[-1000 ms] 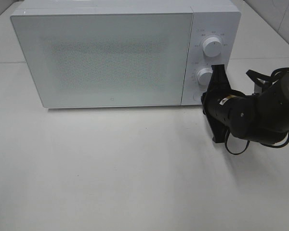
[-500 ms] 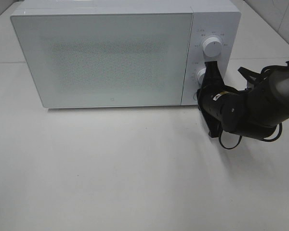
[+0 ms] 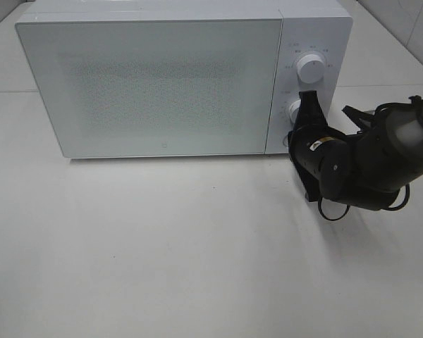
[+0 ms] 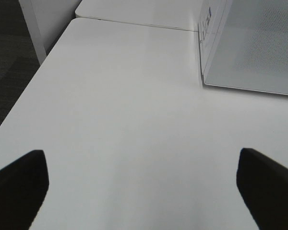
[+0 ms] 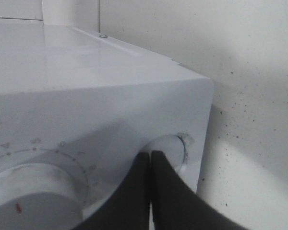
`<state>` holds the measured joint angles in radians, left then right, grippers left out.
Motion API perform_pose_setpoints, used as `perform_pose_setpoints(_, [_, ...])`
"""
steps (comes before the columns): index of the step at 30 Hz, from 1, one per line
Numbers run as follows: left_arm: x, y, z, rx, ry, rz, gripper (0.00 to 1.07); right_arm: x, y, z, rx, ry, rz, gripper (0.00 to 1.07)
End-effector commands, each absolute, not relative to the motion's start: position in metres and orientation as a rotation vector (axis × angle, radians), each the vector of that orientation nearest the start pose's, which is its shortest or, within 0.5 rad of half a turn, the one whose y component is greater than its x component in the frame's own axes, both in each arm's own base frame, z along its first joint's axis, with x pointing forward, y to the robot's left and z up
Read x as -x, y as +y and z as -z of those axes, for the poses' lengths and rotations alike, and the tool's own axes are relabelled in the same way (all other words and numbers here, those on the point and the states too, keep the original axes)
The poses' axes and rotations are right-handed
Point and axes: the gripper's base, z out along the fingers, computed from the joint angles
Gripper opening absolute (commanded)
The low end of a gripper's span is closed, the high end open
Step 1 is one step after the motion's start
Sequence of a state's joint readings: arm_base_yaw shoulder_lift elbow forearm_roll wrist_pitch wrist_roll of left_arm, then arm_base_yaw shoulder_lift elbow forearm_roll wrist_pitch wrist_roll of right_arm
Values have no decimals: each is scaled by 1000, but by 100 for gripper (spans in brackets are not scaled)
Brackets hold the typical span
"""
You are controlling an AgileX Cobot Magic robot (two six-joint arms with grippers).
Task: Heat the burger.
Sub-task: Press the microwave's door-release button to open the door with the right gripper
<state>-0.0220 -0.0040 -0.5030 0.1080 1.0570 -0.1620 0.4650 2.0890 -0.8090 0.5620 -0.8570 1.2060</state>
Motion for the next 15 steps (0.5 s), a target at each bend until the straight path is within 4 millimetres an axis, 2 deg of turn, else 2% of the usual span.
perform_pose_setpoints(1, [8,8,-280,141,1990,1,101,-361,128,-122,-1209,1333,-1016,0])
perform_pose_setpoints(6, [8,8,-280,141,1990,1,101,-371,132,-130,-1151,1248,-1057,0])
perform_pose_setpoints(15, [8,8,-280,141,1990,1,101,-382,134,-133,-1120,1219,-1079,0])
